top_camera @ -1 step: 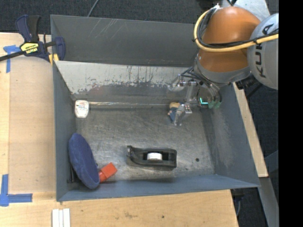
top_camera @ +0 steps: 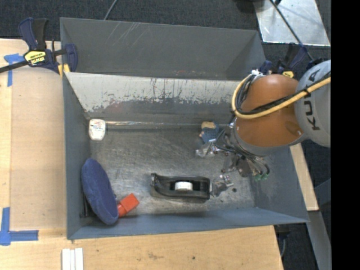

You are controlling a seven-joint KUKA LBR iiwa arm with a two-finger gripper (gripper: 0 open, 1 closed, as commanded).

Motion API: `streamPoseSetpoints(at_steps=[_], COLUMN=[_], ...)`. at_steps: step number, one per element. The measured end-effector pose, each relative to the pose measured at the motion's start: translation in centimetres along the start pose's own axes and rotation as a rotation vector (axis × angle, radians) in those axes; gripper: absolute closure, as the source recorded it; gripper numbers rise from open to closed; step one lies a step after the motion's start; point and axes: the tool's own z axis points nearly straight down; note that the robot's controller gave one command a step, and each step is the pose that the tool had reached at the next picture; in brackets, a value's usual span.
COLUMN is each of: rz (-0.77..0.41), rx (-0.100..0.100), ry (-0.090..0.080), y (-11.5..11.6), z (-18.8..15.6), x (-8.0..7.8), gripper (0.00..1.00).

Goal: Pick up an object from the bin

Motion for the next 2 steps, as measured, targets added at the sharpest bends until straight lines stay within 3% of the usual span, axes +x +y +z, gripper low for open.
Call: streamPoseSetpoints(at_steps=[1, 2], rz=[-0.124, -0.001], rx=[0.007, 0.019], ry=[-0.009, 0.001], y=[1.3, 2.9], z=[3.4, 5.9], x=[-0.6, -0.4], gripper=[0.00, 0.00])
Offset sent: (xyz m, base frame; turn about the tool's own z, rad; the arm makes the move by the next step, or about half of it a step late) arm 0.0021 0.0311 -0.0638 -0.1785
